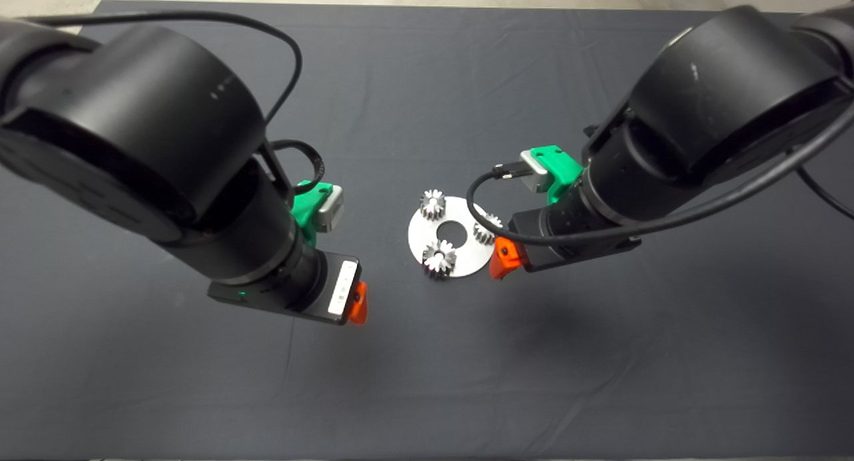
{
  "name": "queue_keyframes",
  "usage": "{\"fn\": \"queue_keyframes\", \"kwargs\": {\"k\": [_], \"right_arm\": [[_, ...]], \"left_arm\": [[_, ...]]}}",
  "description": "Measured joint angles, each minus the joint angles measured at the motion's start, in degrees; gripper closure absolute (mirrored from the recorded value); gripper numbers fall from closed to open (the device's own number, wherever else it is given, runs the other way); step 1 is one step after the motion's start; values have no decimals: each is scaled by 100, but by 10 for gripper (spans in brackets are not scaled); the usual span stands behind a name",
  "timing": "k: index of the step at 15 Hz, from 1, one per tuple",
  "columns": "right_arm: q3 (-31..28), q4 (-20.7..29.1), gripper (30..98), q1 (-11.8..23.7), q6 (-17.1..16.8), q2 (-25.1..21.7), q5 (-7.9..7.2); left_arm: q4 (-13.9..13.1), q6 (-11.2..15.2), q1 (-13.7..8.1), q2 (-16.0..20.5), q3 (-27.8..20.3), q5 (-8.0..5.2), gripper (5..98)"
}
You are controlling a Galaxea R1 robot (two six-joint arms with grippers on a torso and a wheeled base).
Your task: Remove an incorrectly installed larger gear and replace it with the correct smaller gear
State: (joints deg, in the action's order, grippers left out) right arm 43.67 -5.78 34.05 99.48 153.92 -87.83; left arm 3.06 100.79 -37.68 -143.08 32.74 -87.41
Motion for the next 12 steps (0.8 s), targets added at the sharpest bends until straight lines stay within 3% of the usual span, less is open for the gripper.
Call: {"fn": "queue_keyframes", "kwargs": {"k": [3, 7, 9, 12], "right_arm": [[689, -63, 308, -454, -180, 463, -6], [2039, -355, 308, -819, -822, 1282, 12], [2226, -433, 308, -930, -1021, 1381, 27], [2399, -507, 308, -1000, -1174, 1403, -1]], "left_arm": [[0, 0, 1, 345, -77, -5, 195], [0, -88, 0, 1179, -373, 0, 195], [-1, -123, -2, 1453, -480, -57, 195], [2, -154, -5, 1449, -566, 6, 195]]}}
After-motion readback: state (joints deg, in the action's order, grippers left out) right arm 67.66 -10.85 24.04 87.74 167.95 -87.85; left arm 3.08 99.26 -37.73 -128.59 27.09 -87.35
